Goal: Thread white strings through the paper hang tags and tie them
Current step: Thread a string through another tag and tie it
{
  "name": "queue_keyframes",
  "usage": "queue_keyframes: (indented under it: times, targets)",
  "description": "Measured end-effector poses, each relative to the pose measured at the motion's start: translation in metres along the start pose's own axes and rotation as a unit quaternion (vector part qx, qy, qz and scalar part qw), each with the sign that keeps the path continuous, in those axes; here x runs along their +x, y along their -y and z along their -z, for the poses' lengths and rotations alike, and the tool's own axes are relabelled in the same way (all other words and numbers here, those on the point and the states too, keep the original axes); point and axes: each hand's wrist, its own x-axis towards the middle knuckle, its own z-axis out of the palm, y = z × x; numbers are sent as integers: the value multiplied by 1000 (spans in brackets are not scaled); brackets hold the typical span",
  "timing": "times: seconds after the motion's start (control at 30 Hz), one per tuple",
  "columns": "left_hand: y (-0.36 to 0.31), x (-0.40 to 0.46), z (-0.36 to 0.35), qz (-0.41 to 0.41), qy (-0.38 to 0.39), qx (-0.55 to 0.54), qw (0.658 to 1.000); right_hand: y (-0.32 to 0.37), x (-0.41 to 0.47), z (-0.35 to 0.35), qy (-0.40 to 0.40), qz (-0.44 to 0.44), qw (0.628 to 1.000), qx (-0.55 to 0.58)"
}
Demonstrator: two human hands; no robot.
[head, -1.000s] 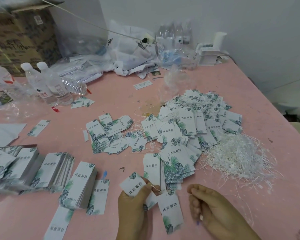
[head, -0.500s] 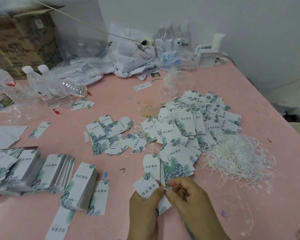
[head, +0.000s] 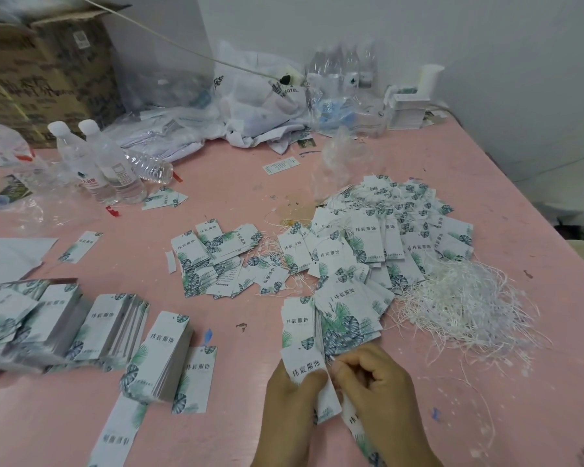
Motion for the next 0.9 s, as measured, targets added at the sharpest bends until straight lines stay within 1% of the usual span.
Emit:
queue_keyframes:
  times: [0.13,0.23,0.33,0.6,0.9]
  targets:
    - [4,-1,3,-38,-18,90,995,6,7,1,27,3,999,-18]
    - [1,-3,3,-92,18,132,987,12,12,-4,44,18,998,-37]
    - [-1,-4,3,-131,49,170,976,14,14,-8,66,12,996,-57]
    - [5,-5,7,-153,50,255,953,18,17,-6,76,-29,994,-71]
    - [5,-9,8,-209,43,353,911,22,19,-2,79,-25,992,-91]
